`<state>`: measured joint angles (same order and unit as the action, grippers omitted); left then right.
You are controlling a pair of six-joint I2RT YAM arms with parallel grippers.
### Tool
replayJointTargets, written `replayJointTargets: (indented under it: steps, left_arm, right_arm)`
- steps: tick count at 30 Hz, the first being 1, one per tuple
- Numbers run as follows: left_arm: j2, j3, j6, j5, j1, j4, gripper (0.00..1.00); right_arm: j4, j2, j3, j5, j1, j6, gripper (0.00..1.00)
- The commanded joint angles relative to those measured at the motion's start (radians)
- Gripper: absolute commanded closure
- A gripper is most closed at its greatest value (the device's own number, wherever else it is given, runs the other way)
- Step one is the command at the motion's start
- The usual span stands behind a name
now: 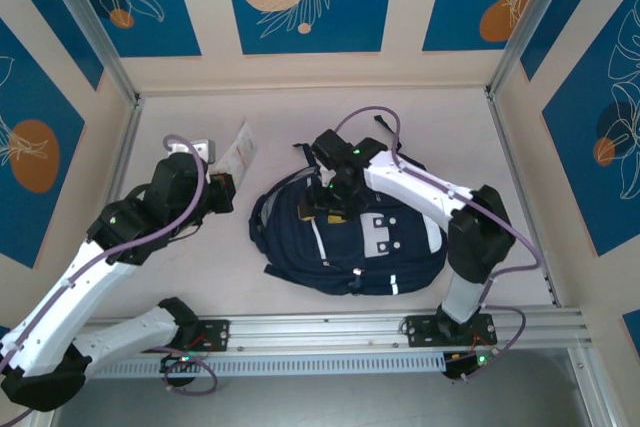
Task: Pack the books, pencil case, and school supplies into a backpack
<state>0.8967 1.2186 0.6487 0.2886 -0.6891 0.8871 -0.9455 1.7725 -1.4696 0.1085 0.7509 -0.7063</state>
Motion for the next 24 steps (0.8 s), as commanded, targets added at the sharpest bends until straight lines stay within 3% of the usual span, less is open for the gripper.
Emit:
replayJointTargets:
  steps: [1,7,11,14,20,21,24]
  left_arm:
    - [-0.029,-0.022,0.006,0.018,0.008,0.014,1.00]
    - [-0.042,-0.023,-0.002,0.030,0.009,0.019,1.00]
    - [-0.059,-0.029,-0.007,0.049,0.009,0.026,1.00]
    - [-0.068,-0.034,-0.009,0.058,0.008,0.031,1.00]
    - [-0.088,-0.045,-0.007,0.069,0.008,0.036,1.00]
    - [-0.091,-0.047,-0.007,0.070,0.008,0.038,1.00]
    - [-0.099,-0.050,-0.003,0.070,0.009,0.044,1.00]
  right_arm:
    - [0.001,0.063,-0.073,0.048,0.011,-0.024,0.37]
    - [-0.107,0.183,-0.245,-0.046,0.060,0.006,0.44]
    - [-0.303,0.285,-0.384,-0.304,0.129,0.035,0.35]
    - [-0.405,0.353,-0.455,-0.408,0.174,0.035,0.32]
    - [-0.405,0.389,-0.456,-0.429,0.229,0.013,0.32]
    - [-0.409,0.397,-0.456,-0.446,0.236,0.011,0.33]
    - [-0.427,0.411,-0.449,-0.499,0.241,-0.003,0.50]
